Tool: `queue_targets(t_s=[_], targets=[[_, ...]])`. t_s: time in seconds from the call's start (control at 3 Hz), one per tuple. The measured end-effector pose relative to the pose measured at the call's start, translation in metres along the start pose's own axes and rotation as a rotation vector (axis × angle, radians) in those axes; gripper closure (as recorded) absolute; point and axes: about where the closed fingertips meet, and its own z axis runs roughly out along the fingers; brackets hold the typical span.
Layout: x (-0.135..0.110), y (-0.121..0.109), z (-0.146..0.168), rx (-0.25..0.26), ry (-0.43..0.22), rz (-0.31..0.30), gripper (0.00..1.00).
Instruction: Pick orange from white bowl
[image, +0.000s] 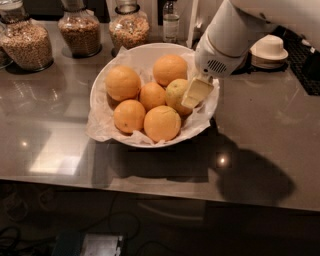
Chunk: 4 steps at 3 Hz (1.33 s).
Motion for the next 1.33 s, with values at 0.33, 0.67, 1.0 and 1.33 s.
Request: queue_targets(t_s=[0.33, 0.67, 1.0, 1.33], targets=[[-0.002, 0.002, 0.006, -0.013, -0.001, -0.001, 0.40], [-0.002, 0.008, 0.018, -0.046, -0.001, 0.002, 0.36], [-0.003, 0.012, 0.025, -0.072, -0.005, 0.004, 0.35], [-0.004, 0.012, 0.024, -0.073, -0.006, 0.004, 0.34]])
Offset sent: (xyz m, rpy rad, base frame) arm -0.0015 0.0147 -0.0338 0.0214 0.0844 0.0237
